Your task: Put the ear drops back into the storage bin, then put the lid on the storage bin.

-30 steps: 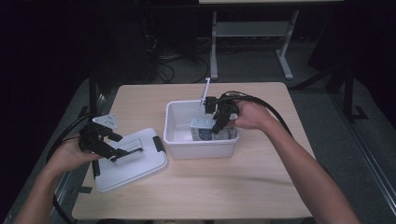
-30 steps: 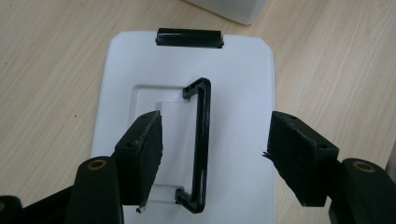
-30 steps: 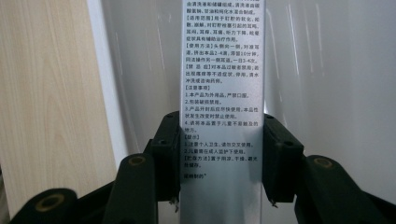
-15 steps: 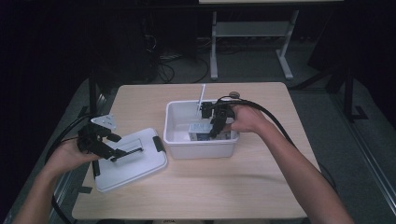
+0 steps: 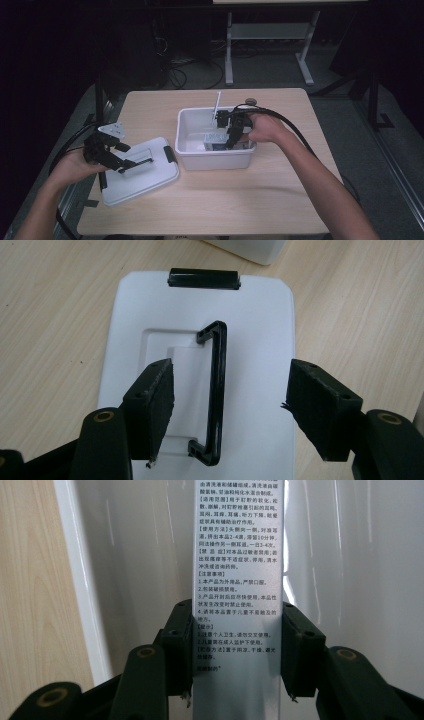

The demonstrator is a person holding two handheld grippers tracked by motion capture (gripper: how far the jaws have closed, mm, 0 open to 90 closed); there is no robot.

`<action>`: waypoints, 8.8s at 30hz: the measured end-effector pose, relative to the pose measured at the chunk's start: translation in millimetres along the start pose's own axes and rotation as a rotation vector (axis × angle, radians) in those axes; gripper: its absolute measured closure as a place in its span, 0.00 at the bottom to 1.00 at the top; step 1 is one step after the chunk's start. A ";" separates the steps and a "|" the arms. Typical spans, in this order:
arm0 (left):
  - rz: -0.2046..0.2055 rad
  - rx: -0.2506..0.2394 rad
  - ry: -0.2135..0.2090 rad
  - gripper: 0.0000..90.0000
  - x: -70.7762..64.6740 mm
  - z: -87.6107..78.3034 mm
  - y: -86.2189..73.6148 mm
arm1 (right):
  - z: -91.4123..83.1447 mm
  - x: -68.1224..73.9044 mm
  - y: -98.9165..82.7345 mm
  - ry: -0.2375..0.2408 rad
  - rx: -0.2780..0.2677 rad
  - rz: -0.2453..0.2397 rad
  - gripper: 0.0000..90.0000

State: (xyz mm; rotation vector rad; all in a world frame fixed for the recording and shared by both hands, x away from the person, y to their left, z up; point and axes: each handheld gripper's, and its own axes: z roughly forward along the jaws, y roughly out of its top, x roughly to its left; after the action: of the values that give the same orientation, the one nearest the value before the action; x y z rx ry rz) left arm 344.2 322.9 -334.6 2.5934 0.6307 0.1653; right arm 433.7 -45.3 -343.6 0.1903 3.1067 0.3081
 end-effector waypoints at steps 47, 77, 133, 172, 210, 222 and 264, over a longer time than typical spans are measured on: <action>0.001 -0.003 0.003 0.39 1.6 -1.7 -0.6 | 3.1 2.7 1.8 0.032 0.019 -0.018 0.59; 0.016 0.016 -0.004 0.38 -0.7 3.3 3.4 | -29.3 6.0 -6.0 0.008 -0.075 -0.007 0.60; 0.058 0.156 0.015 0.66 -3.3 51.3 5.9 | -77.3 43.5 -158.5 -0.073 -0.272 0.236 0.51; 0.111 0.237 0.046 0.94 4.6 52.4 12.5 | -27.7 52.0 -207.8 -0.085 -0.322 0.338 0.47; 0.103 0.183 0.054 0.94 0.3 -47.0 15.6 | -7.9 59.8 -219.7 -0.076 -0.360 0.358 0.45; 0.111 0.157 0.078 0.94 -3.7 -95.4 30.1 | -6.5 60.0 -223.2 -0.082 -0.373 0.361 0.45; 0.305 0.111 0.020 0.94 -21.7 -79.8 150.7 | -5.0 59.9 -219.6 -0.080 -0.366 0.357 0.43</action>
State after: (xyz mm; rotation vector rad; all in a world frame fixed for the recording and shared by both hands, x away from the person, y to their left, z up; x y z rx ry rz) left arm 368.4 226.9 -194.0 2.7869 0.2527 0.2601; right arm 347.8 -252.7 -381.9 0.7249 2.8542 0.8395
